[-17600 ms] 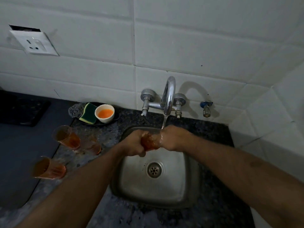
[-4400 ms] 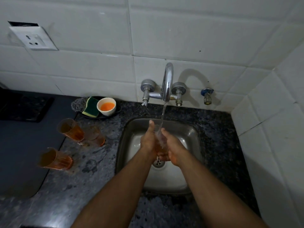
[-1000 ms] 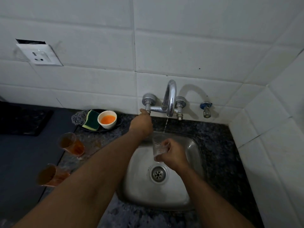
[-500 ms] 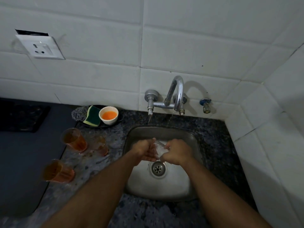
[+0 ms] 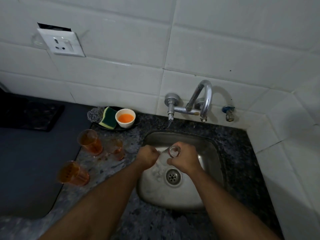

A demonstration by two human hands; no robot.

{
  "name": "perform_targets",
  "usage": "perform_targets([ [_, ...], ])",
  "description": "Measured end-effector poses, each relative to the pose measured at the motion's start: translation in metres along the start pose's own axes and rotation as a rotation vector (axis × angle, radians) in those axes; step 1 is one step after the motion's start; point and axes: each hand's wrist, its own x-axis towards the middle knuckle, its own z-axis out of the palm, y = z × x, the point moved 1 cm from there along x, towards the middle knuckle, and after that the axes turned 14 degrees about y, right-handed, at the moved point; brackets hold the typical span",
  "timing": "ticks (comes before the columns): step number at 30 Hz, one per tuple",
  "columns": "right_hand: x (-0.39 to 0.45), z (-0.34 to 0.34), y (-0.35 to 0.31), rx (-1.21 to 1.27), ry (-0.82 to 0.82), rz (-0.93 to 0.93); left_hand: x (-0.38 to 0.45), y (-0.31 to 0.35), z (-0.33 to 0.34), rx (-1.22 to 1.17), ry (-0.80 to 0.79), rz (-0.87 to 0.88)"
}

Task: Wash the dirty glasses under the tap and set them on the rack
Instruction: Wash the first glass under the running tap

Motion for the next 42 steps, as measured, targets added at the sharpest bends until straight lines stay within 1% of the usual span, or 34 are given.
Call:
perform_targets([
  [1,0.0,0.003,-0.001,-0.008,-0.001,-0.004,0.0,-0.005,-0.005,0.198,0.04,0.12],
  [2,0.0,0.005,-0.001,-0.02,-0.005,-0.01,0.0,-0.008,-0.009,0.327,0.044,0.2],
  [5,0.0,0.013,-0.002,-0.055,-0.007,-0.03,-0.003,-0.015,-0.013,0.59,0.007,0.395],
  [7,0.0,0.017,-0.004,-0.052,0.004,-0.042,-0.006,-0.019,-0.011,0.756,-0.004,0.443],
  [10,-0.001,0.018,-0.009,-0.031,0.019,-0.058,-0.008,-0.028,-0.008,0.846,-0.009,0.43],
  [12,0.0,0.018,-0.013,-0.016,0.023,-0.064,-0.009,-0.032,-0.006,0.854,0.008,0.449],
  [16,0.001,0.014,-0.02,-0.01,0.042,-0.079,-0.007,-0.041,-0.003,0.788,0.055,0.47],
  [23,-0.001,0.013,-0.024,-0.018,0.072,-0.127,-0.003,-0.045,-0.003,0.717,0.072,0.497],
  [26,-0.004,0.017,-0.02,-0.008,0.073,-0.115,0.0,-0.049,-0.001,0.697,0.072,0.51],
  [37,-0.009,0.017,-0.016,-0.011,0.085,-0.116,0.003,-0.056,0.003,0.699,0.055,0.5],
  [42,-0.014,0.017,-0.006,-0.005,0.072,-0.113,0.0,-0.059,0.008,0.629,0.076,0.46],
])
